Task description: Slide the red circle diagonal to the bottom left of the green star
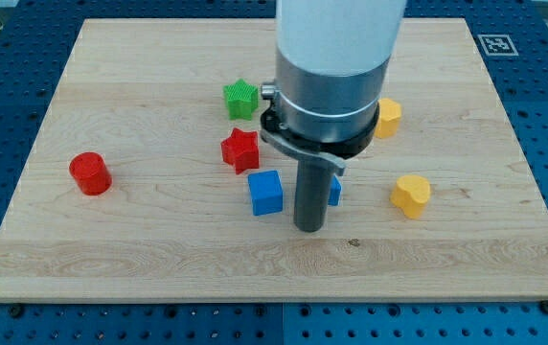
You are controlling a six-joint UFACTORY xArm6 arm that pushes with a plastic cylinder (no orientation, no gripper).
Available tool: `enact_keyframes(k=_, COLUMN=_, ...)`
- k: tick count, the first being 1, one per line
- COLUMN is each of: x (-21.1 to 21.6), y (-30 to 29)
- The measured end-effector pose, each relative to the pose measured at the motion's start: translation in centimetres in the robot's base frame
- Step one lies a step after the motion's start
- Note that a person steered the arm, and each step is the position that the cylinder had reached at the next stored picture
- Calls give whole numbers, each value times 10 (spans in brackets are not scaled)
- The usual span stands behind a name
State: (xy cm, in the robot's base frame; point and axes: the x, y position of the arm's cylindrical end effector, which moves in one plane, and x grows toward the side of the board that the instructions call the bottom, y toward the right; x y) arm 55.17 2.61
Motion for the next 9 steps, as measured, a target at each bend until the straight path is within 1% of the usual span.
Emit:
enact_keyframes(k=1, x=15, y=-25)
enact_keyframes(k=2, x=30, y=-77)
enact_keyframes(k=3, x=28, y=-152)
enact_keyframes(k=4, x=9, y=-233)
enact_keyframes(k=5, x=-38, y=-296)
enact_keyframes(k=6, x=-98, y=-313)
enact_keyframes(k=7, x=-113, y=-310)
enact_keyframes(k=8, x=-109, y=-306)
enact_keyframes(k=9, x=-95, y=-303)
